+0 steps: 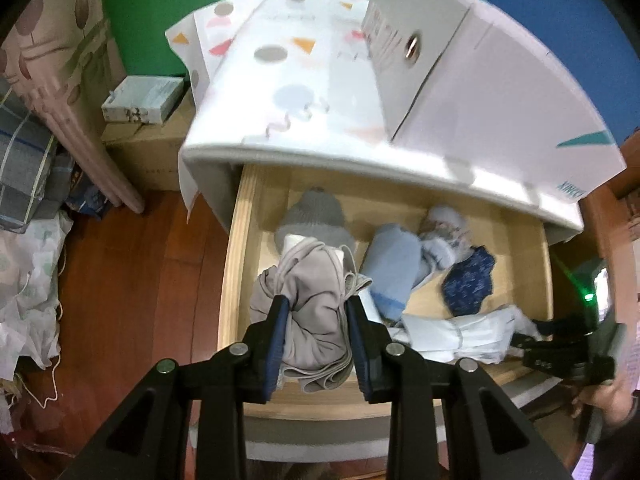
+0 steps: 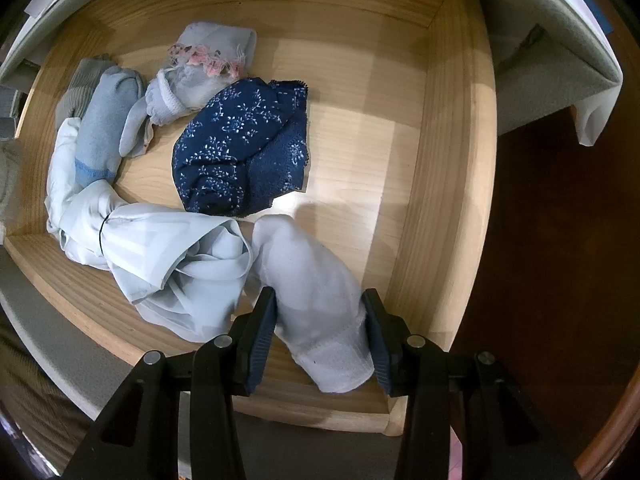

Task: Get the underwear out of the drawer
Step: 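Lift the beige briefs with the left tool and drop them into the white box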

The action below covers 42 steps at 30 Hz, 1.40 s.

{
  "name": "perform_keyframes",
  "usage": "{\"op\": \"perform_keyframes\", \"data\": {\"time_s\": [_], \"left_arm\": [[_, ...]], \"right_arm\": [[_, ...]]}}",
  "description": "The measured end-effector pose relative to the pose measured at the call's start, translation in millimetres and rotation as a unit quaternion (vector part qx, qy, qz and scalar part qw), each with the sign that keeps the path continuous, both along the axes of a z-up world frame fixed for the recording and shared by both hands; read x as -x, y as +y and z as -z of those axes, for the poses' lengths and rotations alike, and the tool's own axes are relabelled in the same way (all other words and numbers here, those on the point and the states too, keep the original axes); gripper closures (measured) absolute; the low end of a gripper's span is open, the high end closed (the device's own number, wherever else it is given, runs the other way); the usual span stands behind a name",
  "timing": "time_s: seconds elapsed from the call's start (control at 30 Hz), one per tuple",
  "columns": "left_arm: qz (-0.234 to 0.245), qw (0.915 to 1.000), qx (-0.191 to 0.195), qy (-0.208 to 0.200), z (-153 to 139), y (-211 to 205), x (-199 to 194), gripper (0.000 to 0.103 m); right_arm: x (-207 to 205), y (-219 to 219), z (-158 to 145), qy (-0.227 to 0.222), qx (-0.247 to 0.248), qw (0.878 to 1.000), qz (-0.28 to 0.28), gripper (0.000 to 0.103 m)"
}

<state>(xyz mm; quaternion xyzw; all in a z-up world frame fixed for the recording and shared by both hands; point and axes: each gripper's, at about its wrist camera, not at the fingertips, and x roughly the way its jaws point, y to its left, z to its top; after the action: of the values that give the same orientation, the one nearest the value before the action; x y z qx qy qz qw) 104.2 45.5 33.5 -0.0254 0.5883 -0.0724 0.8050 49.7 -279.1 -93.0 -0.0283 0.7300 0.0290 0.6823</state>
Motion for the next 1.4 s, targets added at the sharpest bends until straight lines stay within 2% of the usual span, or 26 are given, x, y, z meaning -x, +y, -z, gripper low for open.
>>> {"op": "perform_keyframes", "data": {"time_s": [0.17, 0.37, 0.63, 0.8, 1.03, 1.2, 1.4], "left_arm": [[0.002, 0.9995, 0.01, -0.031, -37, 0, -3, 0.073], [0.011, 0.9965, 0.023, -0.079, -98, -4, -10, 0.073], [0.031, 0.9856, 0.042, -0.161, -191, -25, -29, 0.073], [0.04, 0.9786, 0.046, -0.197, -228, -48, -49, 0.073], [0.06, 0.975, 0.049, -0.208, -232, -88, -82, 0.073], [0.077, 0.9779, 0.046, -0.189, -201, -119, -98, 0.073], [0.077, 0.9847, 0.031, -0.153, -155, -132, -110, 0.073]], "right_arm": [[0, -5, 0, 0.001, -0.002, 1.0, 0.001, 0.063], [0, -8, 0, 0.002, -0.001, 1.0, -0.001, 0.063], [0, -9, 1, 0.003, -0.003, 1.0, 0.001, 0.063], [-1, -8, 1, 0.003, -0.003, 1.0, 0.002, 0.063], [0, -8, 1, 0.003, 0.0, 1.0, 0.003, 0.063], [0, -6, 1, 0.004, 0.0, 1.0, 0.003, 0.063], [-1, -5, 3, 0.004, -0.004, 1.0, 0.002, 0.062]]}}
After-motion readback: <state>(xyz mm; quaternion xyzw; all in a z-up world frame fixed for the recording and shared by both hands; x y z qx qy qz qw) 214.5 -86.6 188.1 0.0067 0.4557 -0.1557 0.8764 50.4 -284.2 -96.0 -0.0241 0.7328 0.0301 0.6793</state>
